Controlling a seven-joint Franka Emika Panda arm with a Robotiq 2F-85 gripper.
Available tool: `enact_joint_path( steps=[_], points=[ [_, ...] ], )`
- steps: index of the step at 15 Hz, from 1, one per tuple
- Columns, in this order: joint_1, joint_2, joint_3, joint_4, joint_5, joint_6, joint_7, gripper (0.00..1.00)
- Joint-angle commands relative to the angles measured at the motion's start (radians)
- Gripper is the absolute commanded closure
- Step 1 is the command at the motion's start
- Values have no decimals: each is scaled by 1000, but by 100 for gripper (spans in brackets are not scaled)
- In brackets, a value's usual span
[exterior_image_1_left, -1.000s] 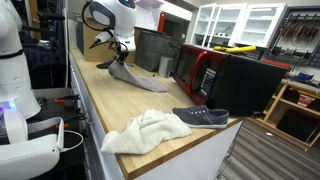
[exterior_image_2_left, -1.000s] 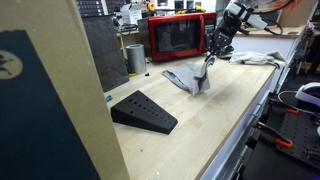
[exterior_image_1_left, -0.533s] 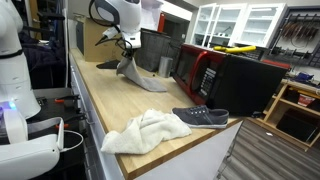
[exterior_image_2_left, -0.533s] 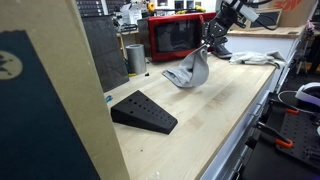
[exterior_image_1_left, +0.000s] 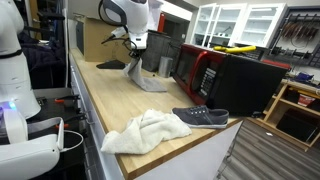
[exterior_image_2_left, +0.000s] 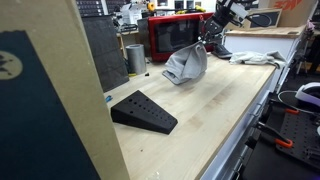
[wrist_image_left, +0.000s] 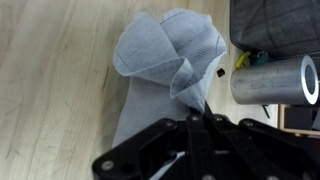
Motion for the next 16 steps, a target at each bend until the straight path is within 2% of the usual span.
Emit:
enact_joint_path(
  steps=[1, 7, 16],
  points=[
    [-16, 49, 5, 58, 24, 24, 68, 99],
    [-32, 95, -3, 128, 13, 42, 122, 99],
    [-65, 177, -36, 218, 10, 45, 130, 99]
  ],
)
